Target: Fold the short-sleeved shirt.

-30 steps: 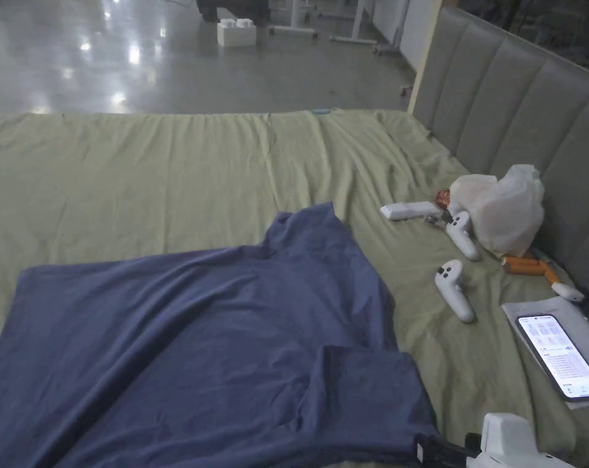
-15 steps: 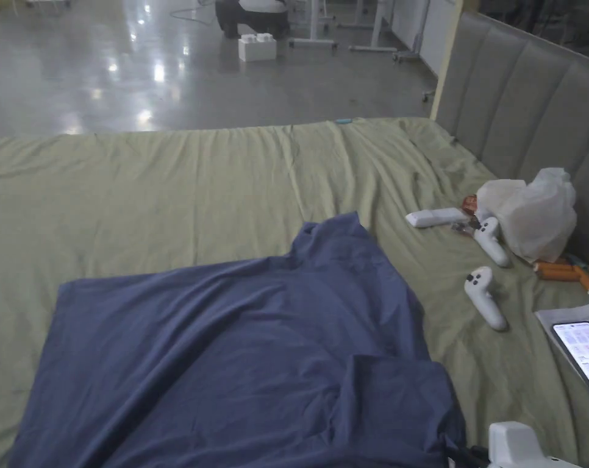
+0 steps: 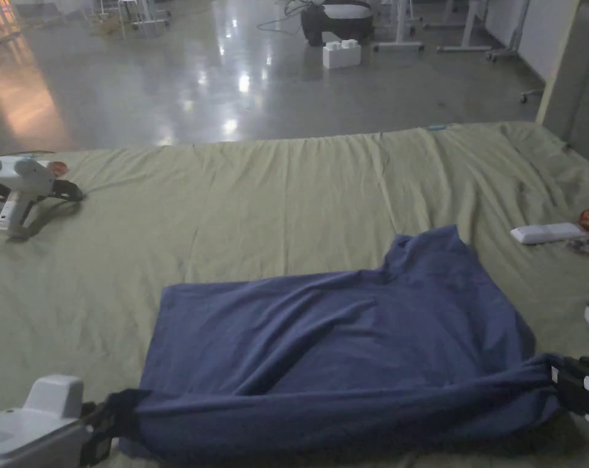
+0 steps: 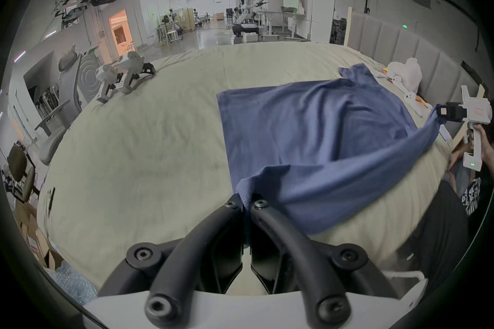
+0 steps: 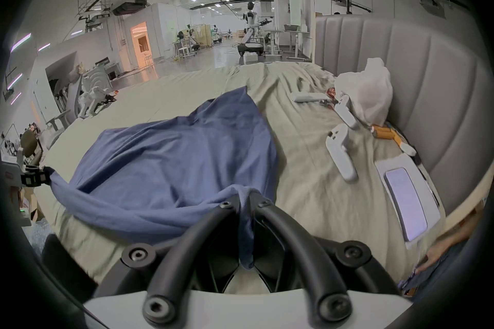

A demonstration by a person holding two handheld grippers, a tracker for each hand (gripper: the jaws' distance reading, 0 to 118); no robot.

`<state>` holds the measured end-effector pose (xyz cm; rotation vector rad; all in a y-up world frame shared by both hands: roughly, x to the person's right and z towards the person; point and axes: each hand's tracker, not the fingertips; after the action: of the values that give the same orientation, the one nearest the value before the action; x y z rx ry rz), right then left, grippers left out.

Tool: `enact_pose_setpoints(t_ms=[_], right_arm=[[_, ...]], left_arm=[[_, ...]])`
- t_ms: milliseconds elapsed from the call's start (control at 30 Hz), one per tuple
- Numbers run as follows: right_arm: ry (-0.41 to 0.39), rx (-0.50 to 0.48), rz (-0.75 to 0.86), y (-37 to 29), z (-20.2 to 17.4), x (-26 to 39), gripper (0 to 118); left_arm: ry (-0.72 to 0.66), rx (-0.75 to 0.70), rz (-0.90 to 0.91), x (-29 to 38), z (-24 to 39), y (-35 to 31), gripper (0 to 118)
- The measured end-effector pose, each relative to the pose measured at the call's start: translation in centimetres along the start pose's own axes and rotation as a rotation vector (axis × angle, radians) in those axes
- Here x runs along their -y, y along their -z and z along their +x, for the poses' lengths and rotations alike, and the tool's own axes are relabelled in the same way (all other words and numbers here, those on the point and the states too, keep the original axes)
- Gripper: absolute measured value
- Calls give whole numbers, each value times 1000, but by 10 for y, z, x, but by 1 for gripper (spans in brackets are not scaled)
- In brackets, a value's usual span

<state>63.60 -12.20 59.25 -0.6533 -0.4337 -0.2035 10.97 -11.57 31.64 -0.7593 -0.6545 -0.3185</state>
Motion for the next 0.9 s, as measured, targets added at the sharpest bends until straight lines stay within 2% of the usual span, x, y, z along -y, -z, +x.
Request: enact_pose_setpoints(t_ms=[167,400,433,467,500,533,567,600,633,733,800,900], right_arm=[[64,22,-81,66,-5,-47,3],[27,71,-205,150,-8,-71,4],[21,70,-210,157,-8,-70,8],[15,79,-217,162,-8,-68,19],[9,87,-219,165,-8,-66,38],[9,93,-219,169,-5,-64,63],[11,95,-218,169,-3,-62,72],[14,93,-217,166,0,-61,72],[17,90,-207,161,2,-60,72],[15,83,-129,127,5,-62,72],[-1,39,10,76,1,-63,72],[-42,20,189,-5,-13,-56,72]], left_arm=[[-38,-4,-42,-54,-18,57,0],[-54,-27,-148,-96,-25,142,0],[-54,-30,-161,-98,-26,152,0],[-58,-37,-169,-95,-23,159,0],[-62,-34,-174,-93,-25,164,4],[-73,-28,-178,-92,-26,168,21],[-110,-9,-164,-89,-28,168,42],[-142,-8,-149,-85,-28,165,62],[-151,-5,-138,-83,-30,161,72],[-96,-71,30,-78,-20,124,71],[-39,-126,212,-74,-8,74,71],[-87,-82,423,-64,7,-10,72]])
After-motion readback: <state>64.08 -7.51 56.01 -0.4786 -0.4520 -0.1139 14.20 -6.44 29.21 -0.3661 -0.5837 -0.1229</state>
